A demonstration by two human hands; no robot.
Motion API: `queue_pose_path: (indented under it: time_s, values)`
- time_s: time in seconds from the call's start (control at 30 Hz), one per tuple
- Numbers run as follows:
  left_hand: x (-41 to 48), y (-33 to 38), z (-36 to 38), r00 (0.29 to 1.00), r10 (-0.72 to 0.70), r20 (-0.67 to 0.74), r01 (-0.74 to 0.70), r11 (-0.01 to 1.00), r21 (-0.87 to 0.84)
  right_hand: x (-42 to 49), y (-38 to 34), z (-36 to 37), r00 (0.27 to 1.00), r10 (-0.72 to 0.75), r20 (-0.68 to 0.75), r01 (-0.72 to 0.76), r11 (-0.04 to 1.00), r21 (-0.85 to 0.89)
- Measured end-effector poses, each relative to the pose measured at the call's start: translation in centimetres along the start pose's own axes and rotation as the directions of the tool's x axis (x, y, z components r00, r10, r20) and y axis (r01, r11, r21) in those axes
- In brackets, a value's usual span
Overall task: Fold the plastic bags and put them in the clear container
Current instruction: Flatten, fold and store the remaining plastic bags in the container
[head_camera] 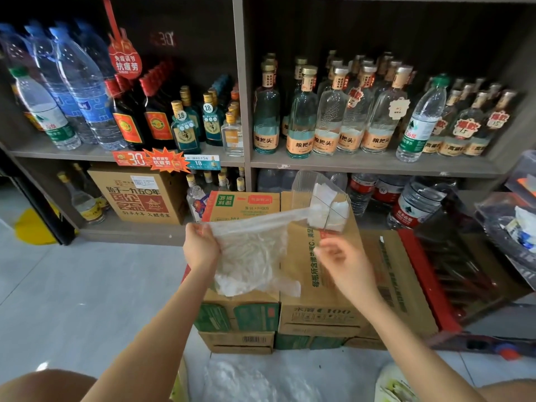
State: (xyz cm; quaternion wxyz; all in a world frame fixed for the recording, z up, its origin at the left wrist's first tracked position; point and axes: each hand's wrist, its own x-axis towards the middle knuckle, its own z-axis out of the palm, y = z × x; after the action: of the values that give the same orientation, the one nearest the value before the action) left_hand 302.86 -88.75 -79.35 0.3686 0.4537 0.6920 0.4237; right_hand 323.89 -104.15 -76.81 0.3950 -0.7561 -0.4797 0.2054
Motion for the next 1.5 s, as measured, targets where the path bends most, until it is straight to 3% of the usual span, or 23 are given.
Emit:
queue_pose_path:
  time_s: [0.1,0.23,0.33,0.43,0.53,0.77,0.97,1.2,1.3,1.5]
  values:
    - [1.2,0.1,0.6,0.990,-0.077,0.118,0.070,0.996,0.059,-0.8,1.8,2.3,0.972,0.027,0.231,0.017,0.983,-0.185]
    - [1.6,-0.8,-1.0,0.940,-0.220,0.262,0.238,0.971,-0.038,-0.6,3.6,5.3,0.970,0.016,0.243,0.080,0.920,-0.383]
    - [-0.3,-2.6,-3.1,0.911,-0.262,0.319,0.268,0.963,0.026,-0.4,4.3,6.8,0.985,-0.010,0.171,0.073,0.928,-0.364]
    - [-1.8,-4.9,-4.4,0.852,-0.291,0.435,0.350,0.935,-0.061,-0.5,4.6,7.4,0.990,-0.014,0.144,0.060,0.944,-0.325]
    - [-2.7,-5.4,-4.5,0.831,-0.288,0.475,0.346,0.937,-0.037,-0.6,4.5,7.0,0.991,0.002,0.131,0.028,0.974,-0.224]
    - [-4.1,-4.4,-3.4,0.829,-0.276,0.486,0.275,0.958,0.075,-0.5,4.0,6.0,0.985,0.081,0.155,-0.073,0.996,-0.059]
    - [-4.1,-4.2,-3.7,0.856,-0.271,0.441,0.354,0.928,-0.118,-0.4,3.9,5.2,0.972,0.140,0.189,-0.156,0.985,0.073]
    - [-2.1,-3.8,-5.9,0.883,-0.238,0.404,0.344,0.914,-0.213,0.9,3.5,2.0,0.880,0.323,0.348,-0.449,0.803,0.391]
    - [-1.1,-4.4,-6.4,0.901,-0.256,0.349,0.326,0.932,-0.157,1.2,4.4,1.1,0.862,0.369,0.349,-0.479,0.818,0.317]
    - [-1.1,-5.8,-6.5,0.895,-0.272,0.354,0.316,0.946,-0.074,1.3,4.4,1.1,0.902,0.349,0.255,-0.370,0.928,0.042]
